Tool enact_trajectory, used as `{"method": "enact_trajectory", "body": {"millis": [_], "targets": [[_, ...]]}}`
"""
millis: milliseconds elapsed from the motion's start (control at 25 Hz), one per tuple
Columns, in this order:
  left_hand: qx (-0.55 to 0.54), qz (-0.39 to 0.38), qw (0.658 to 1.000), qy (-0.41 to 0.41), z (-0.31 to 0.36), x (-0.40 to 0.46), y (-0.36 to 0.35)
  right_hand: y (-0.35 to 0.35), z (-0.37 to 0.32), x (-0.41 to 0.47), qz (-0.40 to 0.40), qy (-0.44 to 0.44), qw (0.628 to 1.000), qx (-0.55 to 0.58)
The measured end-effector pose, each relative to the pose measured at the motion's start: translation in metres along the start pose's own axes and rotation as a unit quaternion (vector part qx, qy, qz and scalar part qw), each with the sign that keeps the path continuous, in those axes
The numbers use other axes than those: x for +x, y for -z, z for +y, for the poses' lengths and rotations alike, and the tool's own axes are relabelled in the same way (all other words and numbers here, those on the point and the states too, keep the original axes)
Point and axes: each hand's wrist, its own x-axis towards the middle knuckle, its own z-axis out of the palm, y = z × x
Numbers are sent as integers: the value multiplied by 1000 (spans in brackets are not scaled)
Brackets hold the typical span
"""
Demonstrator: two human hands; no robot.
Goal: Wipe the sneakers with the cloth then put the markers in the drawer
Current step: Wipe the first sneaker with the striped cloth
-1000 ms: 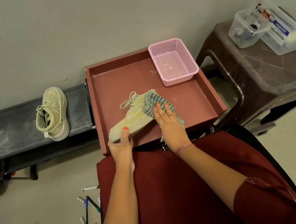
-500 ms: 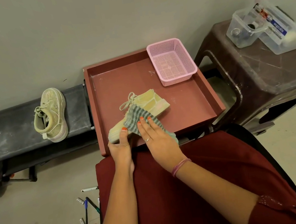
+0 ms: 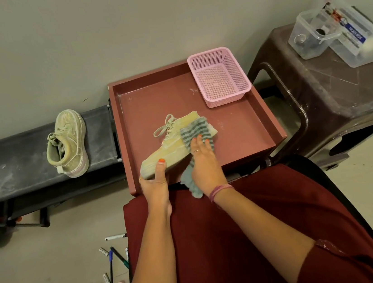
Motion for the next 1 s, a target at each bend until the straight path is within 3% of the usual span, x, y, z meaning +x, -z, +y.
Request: {"method": "enact_trajectory", "body": {"millis": [80,200,400,520,800,880,1000], "targets": [[10,-9,1000,-3,-1,1,1,1,-19,-13,-16,36,998,58],[20,-13,1000,5,0,-1,1,4,-37,-35,-24,140,989,50],[4,-5,1000,14,1,-2,0,4,-12,-2,37,168,978,-115],[16,-1,1000,9,1,-3,-1,16,9,40,60,126,974,-181],[33,-24,999,-15,3,-9,-4,65,26,88,161,12,986,-44],[38,-19,999,-30,4,-12,-6,62,22,85,143,44,987,-52],[49,-24,997,-50,4,-17,-9,31,6,60,29,82,986,-139]]}}
